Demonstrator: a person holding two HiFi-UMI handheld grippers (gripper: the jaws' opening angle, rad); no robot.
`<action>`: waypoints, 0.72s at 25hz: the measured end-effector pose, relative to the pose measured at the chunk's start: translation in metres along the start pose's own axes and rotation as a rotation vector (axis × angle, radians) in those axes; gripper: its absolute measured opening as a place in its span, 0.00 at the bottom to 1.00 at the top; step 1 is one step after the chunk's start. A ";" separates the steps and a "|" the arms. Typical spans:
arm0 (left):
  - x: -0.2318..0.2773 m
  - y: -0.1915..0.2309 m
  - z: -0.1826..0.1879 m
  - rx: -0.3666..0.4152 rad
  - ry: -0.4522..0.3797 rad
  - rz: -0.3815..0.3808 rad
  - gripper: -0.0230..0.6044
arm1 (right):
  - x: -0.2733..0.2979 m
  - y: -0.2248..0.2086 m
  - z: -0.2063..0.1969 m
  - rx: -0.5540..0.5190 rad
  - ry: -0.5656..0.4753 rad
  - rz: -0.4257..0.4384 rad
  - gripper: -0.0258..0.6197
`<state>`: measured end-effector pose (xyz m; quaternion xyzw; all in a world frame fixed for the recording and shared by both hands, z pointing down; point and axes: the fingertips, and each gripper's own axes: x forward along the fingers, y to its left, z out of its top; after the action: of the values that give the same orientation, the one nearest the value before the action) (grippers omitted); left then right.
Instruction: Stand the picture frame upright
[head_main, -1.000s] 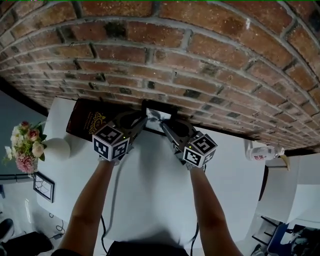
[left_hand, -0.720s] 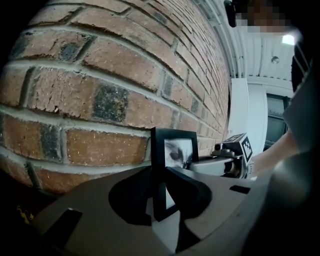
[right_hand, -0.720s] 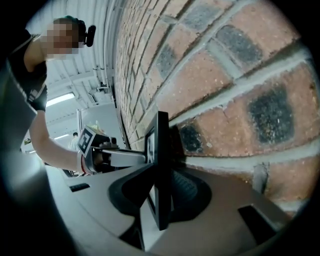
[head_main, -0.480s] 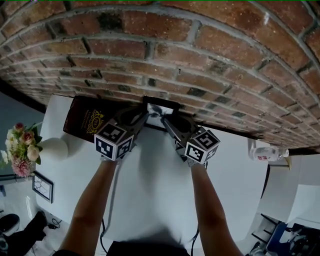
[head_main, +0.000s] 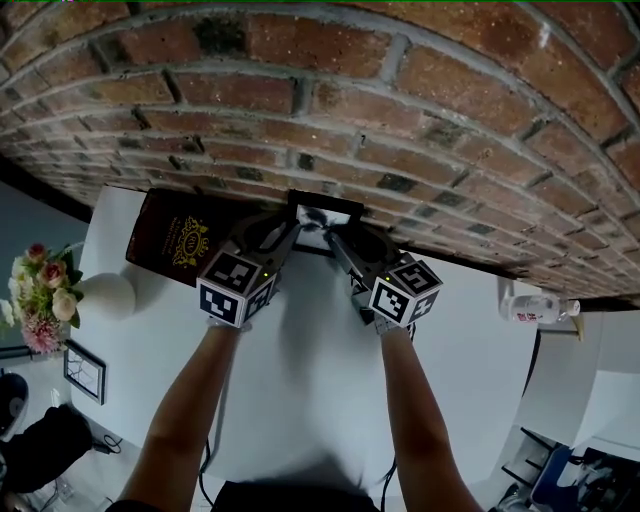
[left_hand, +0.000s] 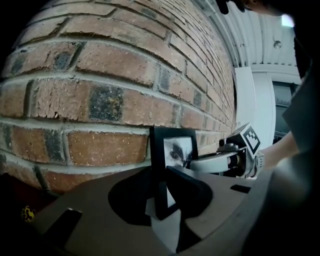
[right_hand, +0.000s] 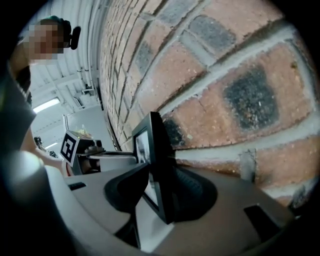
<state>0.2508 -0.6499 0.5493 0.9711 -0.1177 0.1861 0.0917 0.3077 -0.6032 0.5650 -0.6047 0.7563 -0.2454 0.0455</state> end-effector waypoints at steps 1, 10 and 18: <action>0.000 0.000 -0.001 -0.001 0.003 0.002 0.20 | -0.001 0.000 -0.001 -0.001 0.005 -0.006 0.28; -0.003 0.001 -0.001 -0.019 0.000 0.022 0.29 | -0.015 -0.003 -0.003 0.009 0.011 -0.028 0.36; -0.018 0.007 0.002 -0.067 -0.028 0.080 0.29 | -0.039 -0.005 -0.003 0.022 -0.008 -0.082 0.36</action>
<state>0.2333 -0.6531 0.5411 0.9645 -0.1640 0.1722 0.1150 0.3213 -0.5669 0.5605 -0.6358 0.7279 -0.2528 0.0450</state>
